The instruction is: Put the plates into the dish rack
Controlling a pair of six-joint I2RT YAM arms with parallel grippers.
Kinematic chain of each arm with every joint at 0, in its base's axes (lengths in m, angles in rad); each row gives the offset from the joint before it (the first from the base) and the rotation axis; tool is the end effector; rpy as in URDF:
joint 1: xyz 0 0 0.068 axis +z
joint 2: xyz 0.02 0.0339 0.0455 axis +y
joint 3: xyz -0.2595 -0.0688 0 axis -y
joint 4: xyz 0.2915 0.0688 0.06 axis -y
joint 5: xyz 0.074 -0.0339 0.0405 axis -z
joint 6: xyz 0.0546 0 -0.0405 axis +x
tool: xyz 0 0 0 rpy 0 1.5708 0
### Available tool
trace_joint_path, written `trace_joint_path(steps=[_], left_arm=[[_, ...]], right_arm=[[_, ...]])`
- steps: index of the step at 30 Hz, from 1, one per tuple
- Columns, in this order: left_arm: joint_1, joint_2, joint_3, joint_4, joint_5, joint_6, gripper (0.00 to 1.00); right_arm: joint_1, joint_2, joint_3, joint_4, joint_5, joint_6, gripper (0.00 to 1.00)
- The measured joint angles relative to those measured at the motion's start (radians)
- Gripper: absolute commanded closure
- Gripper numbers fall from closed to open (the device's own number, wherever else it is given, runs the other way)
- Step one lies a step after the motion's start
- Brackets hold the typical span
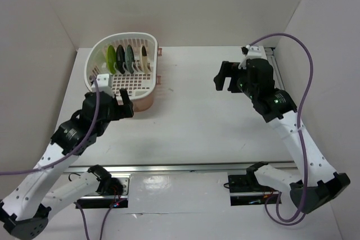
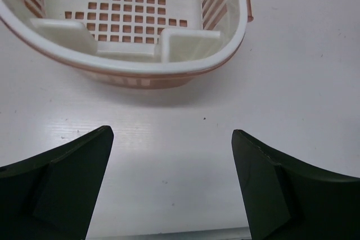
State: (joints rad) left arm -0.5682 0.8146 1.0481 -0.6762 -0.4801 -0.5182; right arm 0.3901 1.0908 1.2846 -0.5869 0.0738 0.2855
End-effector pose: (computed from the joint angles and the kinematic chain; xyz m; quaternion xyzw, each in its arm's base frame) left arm 0.2009 -0.0984 0.3756 -0.1065 0.8238 -0.0964 0.5484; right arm 0.2728 0.1078 0.4095 -0.0230 0.8310 0.1550 0.5338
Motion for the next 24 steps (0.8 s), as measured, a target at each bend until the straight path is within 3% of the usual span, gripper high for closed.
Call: trace_joint_path(steps=[7, 14, 24], left_arm=[[0.0, -0.219, -0.039, -0.096, -0.023, -0.034, 0.0], [0.0, -0.4, -0.035, -0.228, -0.047, -0.069, 0.0], [0.0, -0.419, 0.011, -0.323, -0.058, -0.081, 0.0]], right_arm=[[0.008, -0.15, -0.186, -0.124, 0.055, 0.014, 0.0], [0.016, -0.416, -0.205, -0.207, 0.063, 0.043, 0.0], [0.01, -0.519, -0.204, -0.301, 0.061, 0.055, 0.0]])
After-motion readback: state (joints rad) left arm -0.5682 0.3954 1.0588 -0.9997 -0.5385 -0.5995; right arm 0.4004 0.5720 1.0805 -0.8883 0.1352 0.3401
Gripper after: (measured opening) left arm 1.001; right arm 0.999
